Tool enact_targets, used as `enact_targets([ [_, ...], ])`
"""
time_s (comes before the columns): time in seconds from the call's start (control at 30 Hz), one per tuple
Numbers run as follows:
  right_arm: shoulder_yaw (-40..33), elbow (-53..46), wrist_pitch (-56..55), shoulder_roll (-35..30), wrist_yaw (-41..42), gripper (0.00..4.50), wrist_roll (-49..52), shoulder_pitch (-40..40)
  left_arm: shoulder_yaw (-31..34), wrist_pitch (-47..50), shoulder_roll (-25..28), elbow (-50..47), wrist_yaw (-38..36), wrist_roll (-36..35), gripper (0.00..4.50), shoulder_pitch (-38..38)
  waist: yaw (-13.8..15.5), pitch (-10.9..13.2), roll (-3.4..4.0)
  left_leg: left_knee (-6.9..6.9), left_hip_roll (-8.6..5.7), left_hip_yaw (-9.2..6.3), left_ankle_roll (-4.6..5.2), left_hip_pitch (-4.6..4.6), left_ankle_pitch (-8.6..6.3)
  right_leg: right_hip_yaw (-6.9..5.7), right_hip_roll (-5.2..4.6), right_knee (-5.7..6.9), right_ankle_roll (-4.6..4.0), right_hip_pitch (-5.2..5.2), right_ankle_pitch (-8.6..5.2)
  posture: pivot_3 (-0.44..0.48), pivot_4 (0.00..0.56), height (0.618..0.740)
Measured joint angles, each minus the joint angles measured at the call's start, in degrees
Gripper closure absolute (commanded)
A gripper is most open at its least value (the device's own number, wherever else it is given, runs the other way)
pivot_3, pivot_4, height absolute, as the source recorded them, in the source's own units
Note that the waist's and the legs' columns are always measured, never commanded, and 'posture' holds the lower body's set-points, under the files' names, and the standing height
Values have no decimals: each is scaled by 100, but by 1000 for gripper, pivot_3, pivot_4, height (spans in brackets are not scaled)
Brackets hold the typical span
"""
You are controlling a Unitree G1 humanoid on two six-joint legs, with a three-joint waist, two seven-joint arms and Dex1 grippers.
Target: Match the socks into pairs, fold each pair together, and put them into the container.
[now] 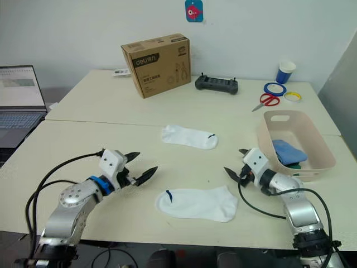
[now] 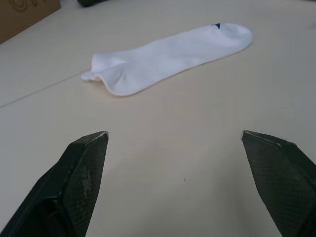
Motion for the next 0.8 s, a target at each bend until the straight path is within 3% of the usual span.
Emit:
enact_targets([
  [0.2,97,15,128,68,-22,0,-17,-306,-486,-179,-238,1870,24,541,25,-1840,46,-1,-1,1,-3,3,0,-7,0,2,2,-4,4,-5,2,0,150,740],
  [0.33,119,-49,241,42,-49,0,-42,-378,-380,-117,-551,3099,215,546,25,-2647,35,-1,-1,-1,-2,-6,2,-20,-1,-1,5,-5,-3,-13,5,0,150,740],
  [0.5,117,-326,367,1,-138,0,-54,-254,70,112,-695,3844,393,306,25,-2944,34,-1,-1,-1,-2,-26,3,-38,-2,-18,7,-5,-8,-24,7,0,150,740],
  [0.67,122,-449,518,14,-195,0,-48,-228,109,108,-823,4350,362,290,25,-3004,56,-1,-1,1,-5,-26,2,-46,-2,-26,2,-4,-8,-24,7,0,150,740],
  [0.8,123,-550,609,31,-241,0,-41,-228,172,204,-925,4573,249,281,898,-3236,56,-1,-1,3,-7,-28,1,-46,-1,-29,1,-4,-3,-22,4,0,150,740],
])
